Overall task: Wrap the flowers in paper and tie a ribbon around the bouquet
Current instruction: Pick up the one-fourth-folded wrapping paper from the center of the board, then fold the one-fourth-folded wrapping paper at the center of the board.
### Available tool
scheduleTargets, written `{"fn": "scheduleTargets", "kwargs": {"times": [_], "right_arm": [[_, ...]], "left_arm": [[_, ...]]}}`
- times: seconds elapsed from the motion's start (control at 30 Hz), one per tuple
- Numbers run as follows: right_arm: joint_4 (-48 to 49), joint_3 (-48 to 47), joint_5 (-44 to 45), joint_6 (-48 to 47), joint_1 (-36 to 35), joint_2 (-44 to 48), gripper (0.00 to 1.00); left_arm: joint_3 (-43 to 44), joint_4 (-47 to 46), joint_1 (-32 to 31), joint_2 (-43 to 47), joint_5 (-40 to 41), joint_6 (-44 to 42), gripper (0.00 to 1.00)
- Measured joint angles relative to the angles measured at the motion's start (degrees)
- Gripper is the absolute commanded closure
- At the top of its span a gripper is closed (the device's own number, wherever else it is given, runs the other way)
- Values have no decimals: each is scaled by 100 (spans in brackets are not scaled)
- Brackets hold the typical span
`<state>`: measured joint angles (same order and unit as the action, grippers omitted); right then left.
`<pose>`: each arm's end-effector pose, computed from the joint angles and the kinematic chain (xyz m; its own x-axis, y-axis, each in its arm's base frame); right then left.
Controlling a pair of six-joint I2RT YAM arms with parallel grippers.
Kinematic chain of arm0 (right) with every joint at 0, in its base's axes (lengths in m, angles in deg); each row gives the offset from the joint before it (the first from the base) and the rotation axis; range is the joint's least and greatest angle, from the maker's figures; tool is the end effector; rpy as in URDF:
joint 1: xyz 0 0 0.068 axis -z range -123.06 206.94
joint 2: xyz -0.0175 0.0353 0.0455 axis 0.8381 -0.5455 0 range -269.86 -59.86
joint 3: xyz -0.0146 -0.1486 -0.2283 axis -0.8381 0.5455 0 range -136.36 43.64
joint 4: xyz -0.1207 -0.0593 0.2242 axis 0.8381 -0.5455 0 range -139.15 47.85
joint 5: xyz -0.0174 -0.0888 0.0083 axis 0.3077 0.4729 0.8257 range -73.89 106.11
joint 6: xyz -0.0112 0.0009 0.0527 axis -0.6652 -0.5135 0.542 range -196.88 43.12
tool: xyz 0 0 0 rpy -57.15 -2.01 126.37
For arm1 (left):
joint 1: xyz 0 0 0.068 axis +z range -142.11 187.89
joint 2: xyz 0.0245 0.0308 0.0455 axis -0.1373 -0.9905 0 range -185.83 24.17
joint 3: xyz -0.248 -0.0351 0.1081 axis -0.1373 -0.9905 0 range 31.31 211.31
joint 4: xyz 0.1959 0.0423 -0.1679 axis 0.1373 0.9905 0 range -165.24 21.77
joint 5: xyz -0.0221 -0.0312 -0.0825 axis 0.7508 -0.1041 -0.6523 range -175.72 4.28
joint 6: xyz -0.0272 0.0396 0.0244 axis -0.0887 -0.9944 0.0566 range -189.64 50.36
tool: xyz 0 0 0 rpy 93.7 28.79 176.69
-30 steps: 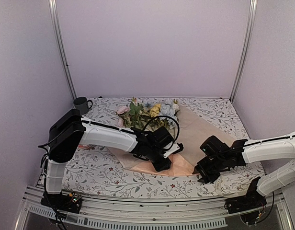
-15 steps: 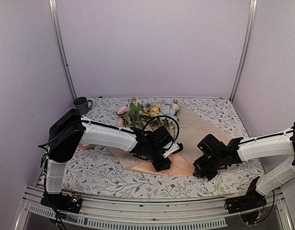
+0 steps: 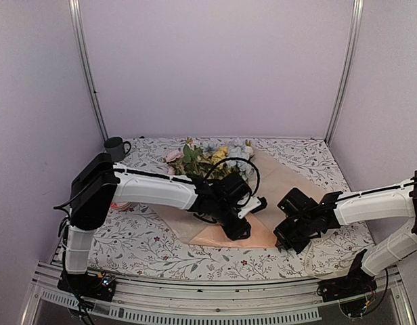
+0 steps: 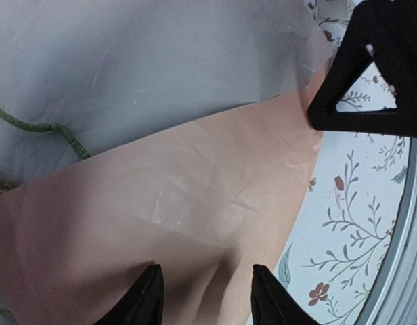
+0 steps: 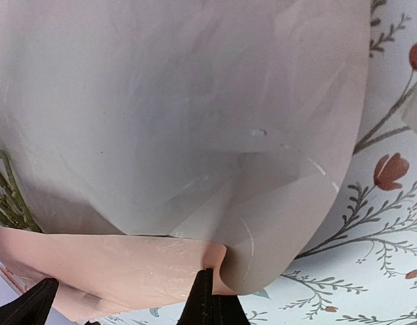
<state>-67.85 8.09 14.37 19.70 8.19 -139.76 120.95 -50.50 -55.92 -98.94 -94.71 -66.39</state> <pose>0.1496 0.1723 0.1421 -0.6824 0.7279 0.0673 0.7025 0.6275 0.3357 0.1976 -0.4146 0.1567 -0.4267 0.7410 -0.5185 0.9000 0.4046 -0.1624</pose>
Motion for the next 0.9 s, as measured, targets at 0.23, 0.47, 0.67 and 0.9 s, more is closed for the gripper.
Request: {"fn": "scheduleTargets", "kwargs": {"times": [0.23,0.47,0.67,0.9], "right_arm": [[-190,-116,264,-323,-90,-28,100],[-756,-848,1161,-1049,-573,-138,100],[-1043,-1338,2210,-1810,-1224,-199,100],[-907,-1545,3112,-2953,-1799,-310,100]], "left_arm": [[804,111,59,-741,-393,238,56],[940,149,238,-920,-809,503,57],[942,118,326,-946,-1091,649,58],[824,-92,457,-955,-1425,800,58]]}}
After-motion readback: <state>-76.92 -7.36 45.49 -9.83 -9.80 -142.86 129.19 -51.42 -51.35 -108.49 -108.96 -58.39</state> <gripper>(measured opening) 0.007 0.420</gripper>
